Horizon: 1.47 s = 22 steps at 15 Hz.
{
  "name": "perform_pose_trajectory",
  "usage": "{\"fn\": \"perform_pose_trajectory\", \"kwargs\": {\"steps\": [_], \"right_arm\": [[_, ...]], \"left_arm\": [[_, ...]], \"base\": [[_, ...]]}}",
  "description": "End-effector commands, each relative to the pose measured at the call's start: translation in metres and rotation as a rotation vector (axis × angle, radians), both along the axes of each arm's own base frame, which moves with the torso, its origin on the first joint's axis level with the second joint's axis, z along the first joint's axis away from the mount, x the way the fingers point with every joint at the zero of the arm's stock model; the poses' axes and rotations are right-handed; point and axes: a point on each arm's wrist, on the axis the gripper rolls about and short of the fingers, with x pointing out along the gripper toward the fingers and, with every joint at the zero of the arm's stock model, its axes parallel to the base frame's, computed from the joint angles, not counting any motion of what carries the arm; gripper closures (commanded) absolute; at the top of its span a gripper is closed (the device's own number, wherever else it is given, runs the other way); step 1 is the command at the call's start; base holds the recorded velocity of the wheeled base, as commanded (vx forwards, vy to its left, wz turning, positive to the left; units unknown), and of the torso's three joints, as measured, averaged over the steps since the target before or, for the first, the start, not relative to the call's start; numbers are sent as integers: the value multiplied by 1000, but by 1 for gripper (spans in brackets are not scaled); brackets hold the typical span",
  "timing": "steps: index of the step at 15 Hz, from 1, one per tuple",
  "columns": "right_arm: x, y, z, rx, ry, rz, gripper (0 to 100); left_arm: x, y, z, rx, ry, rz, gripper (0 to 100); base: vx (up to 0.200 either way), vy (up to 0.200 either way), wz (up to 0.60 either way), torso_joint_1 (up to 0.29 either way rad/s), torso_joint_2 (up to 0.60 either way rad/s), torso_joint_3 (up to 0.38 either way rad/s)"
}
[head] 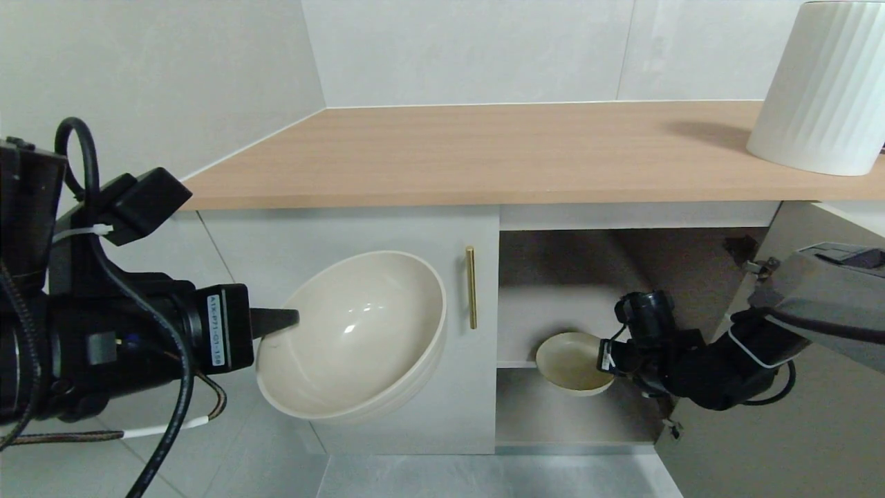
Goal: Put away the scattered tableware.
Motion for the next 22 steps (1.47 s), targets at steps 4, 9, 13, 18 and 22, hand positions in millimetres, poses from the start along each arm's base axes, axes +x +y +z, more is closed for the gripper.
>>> {"fn": "perform_pose_trajectory", "kwargs": {"steps": [4,9,13,18,22], "right_arm": [[24,-9,-18,-16,-22,-112,100],[43,-18,-17,-4,-69,-186,100],[49,-17,-14,13,-92,-196,100],[57,-16,-14,10,-118,-228,100],[62,-15,-16,13,-126,-230,0]], "left_arm": [[2,-2,-3,6,11,-2,100],[11,-8,-8,3,6,-4,100],[11,-8,-9,3,6,-4,100],[10,-8,-8,1,3,-5,100],[10,-8,-8,3,2,-6,100]], "base": [[0,0,0,0,0,0],[0,0,0,0,0,0],[0,0,0,0,0,0],[0,0,0,0,0,0],[0,0,0,0,0,0]]}}
